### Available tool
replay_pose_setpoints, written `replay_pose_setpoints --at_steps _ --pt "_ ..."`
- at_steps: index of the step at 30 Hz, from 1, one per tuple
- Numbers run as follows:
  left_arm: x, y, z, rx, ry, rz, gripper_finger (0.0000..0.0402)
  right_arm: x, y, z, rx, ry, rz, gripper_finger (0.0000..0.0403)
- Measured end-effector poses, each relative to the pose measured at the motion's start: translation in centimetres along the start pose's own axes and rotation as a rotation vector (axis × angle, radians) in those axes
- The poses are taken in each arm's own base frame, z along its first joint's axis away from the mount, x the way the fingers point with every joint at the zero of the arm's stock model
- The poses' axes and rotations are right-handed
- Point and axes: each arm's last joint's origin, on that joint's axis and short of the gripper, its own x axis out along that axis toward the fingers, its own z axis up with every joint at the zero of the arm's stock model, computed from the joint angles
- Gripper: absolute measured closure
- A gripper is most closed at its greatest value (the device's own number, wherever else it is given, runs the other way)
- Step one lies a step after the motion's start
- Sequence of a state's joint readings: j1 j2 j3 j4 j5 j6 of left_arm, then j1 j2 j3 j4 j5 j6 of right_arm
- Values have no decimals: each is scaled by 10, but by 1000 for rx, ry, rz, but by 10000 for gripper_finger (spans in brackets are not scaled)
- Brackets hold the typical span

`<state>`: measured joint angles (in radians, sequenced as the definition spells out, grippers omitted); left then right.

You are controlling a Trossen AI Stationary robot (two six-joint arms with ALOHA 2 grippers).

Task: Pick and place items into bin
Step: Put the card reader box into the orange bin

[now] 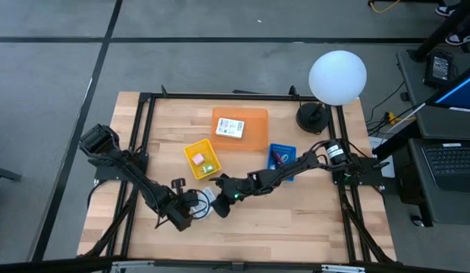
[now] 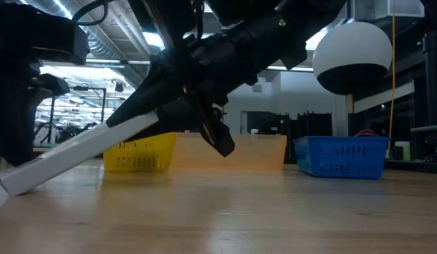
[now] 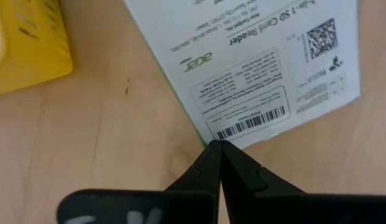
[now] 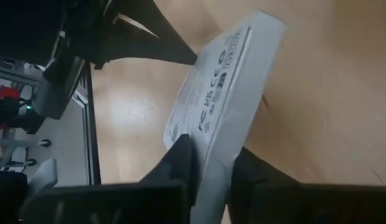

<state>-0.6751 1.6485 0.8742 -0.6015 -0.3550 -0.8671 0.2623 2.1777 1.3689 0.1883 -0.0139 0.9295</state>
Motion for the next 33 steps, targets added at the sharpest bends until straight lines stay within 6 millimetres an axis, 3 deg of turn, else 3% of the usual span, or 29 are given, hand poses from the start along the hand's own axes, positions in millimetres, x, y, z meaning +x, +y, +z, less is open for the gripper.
replay_pose_setpoints --at_steps 5,12,22,28,33 --pt "-10 -3 -4 60 -24 -25 398 0 -1 1 -47 26 19 374" --pt "-49 -2 -5 84 -175 -96 398 -8 4 7 -128 36 45 384" --pt "-103 10 -20 195 -439 -83 398 -58 28 27 -304 -8 -51 390" --pt "-103 23 -33 186 -499 -62 398 -90 46 40 -398 -58 -32 390" --pt "-92 32 -42 129 -578 -64 398 -110 49 46 -443 -106 -142 389"
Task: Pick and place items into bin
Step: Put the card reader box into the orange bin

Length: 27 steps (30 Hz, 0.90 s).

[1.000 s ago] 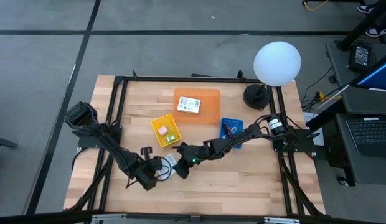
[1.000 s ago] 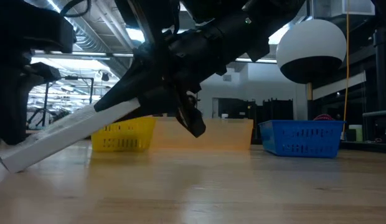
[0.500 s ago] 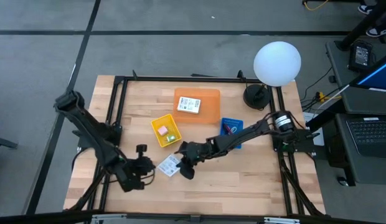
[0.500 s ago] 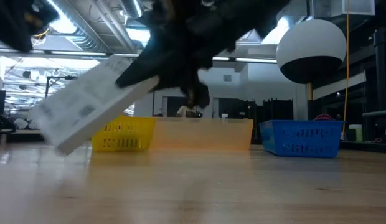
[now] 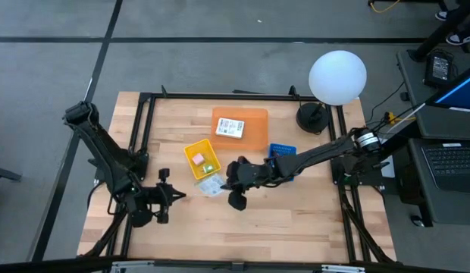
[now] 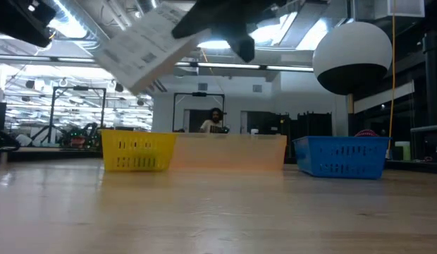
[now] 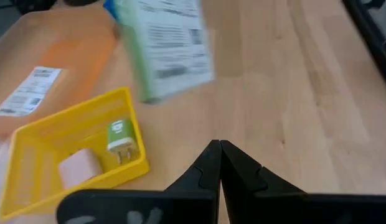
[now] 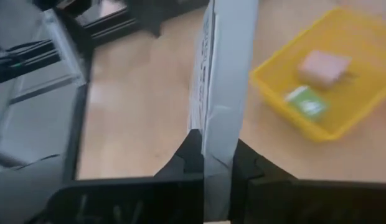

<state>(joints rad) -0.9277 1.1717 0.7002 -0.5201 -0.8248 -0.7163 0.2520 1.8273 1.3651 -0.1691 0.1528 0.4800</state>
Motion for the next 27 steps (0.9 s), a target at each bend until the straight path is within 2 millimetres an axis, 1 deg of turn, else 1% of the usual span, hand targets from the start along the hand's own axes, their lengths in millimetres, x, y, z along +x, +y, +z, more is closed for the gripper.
replay_pose_setpoints --at_steps 4,7,11,15,17,20,22,27 --pt "3 1 -6 -2 -59 -56 398 -3 -1 2 -22 -18 -35 385" --pt "6 0 -8 22 -113 -96 398 1 0 1 -48 -59 -25 391" --pt "9 -3 -11 54 -178 -146 398 11 -6 -15 -58 -130 10 391" --pt "10 -5 -10 79 -216 -188 398 11 -20 -25 -42 -184 10 391" --pt "10 -5 -9 79 -231 -188 398 10 -29 -28 -25 -191 -30 391" --pt "9 -6 -7 99 -245 -187 398 8 -41 -26 -30 -200 -63 391" --pt "9 -6 -6 102 -255 -191 398 4 -48 -21 -29 -220 -76 391" --pt "8 -7 -5 91 -268 -197 398 -16 -71 -12 -18 -216 -133 391"
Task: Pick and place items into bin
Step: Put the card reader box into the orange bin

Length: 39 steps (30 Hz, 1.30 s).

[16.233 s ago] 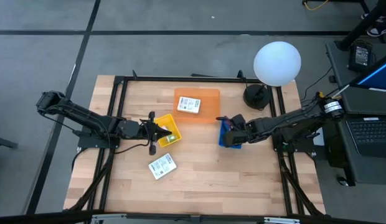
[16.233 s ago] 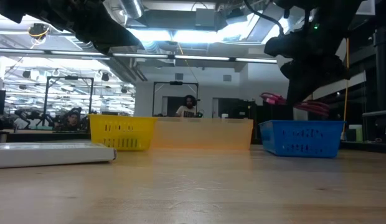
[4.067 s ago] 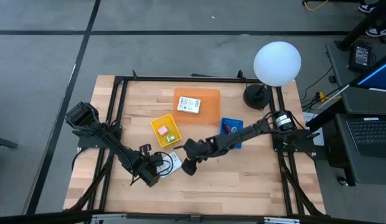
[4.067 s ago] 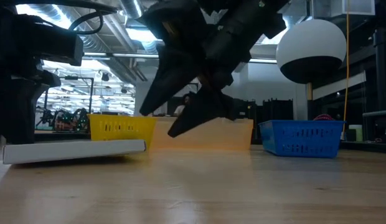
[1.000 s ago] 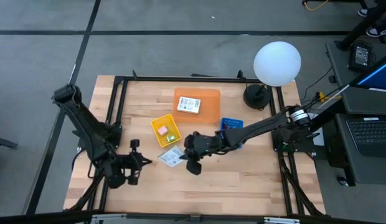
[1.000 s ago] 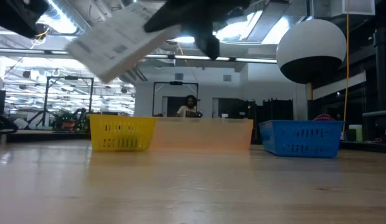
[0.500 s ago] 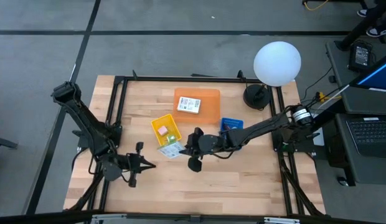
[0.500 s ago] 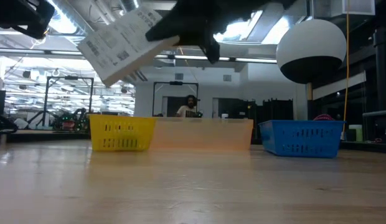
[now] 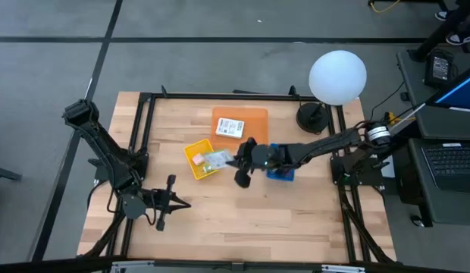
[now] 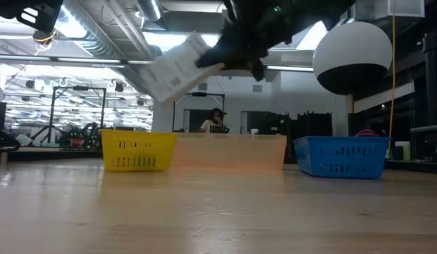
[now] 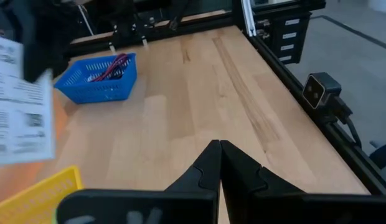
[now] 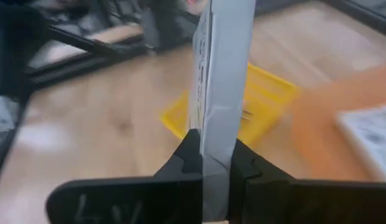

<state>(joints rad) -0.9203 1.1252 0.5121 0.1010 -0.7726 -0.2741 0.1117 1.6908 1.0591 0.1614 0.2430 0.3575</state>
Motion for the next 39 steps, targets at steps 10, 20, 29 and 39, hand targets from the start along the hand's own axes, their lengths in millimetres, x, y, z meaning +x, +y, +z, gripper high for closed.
replay_pose_setpoints --at_steps 10,20,29,39 --pt "2 3 1 50 -13 51 398 -21 -44 22 33 26 -203 391" --pt "6 9 3 41 -16 105 398 -20 -87 23 74 94 -361 391" --pt "10 14 4 30 -9 126 398 -21 -112 21 186 177 -347 391" --pt "10 14 4 98 -1 112 398 -17 -122 -11 308 154 -293 391"
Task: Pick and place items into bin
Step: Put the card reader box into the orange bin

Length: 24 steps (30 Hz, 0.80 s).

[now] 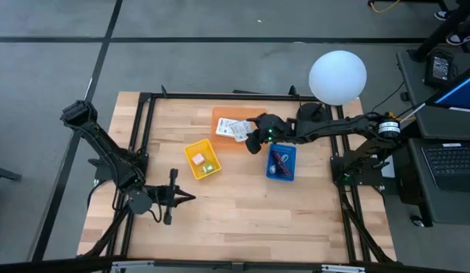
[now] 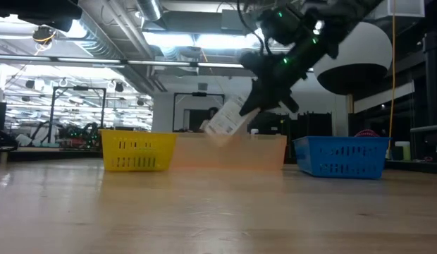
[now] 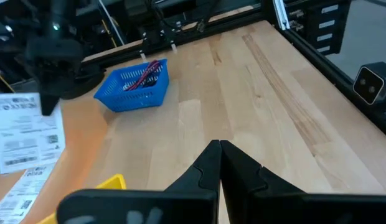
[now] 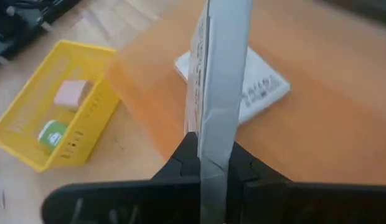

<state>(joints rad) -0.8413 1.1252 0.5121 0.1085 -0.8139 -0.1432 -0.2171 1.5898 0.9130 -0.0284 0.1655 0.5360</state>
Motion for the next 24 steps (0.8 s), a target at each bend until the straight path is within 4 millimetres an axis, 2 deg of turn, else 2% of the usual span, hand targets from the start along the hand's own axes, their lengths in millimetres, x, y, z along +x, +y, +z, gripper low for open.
replay_pose_setpoints --at_steps 4,10,19,24 --pt "0 0 0 0 0 0 398 5 -11 -11 59 -38 35 391" --pt "0 0 3 -6 -6 1 398 8 -22 -16 94 -32 18 388" --pt "0 0 4 10 -10 3 398 8 -26 -18 94 -26 6 390" --pt "0 0 4 16 -10 3 398 8 -27 -20 93 0 -10 359"
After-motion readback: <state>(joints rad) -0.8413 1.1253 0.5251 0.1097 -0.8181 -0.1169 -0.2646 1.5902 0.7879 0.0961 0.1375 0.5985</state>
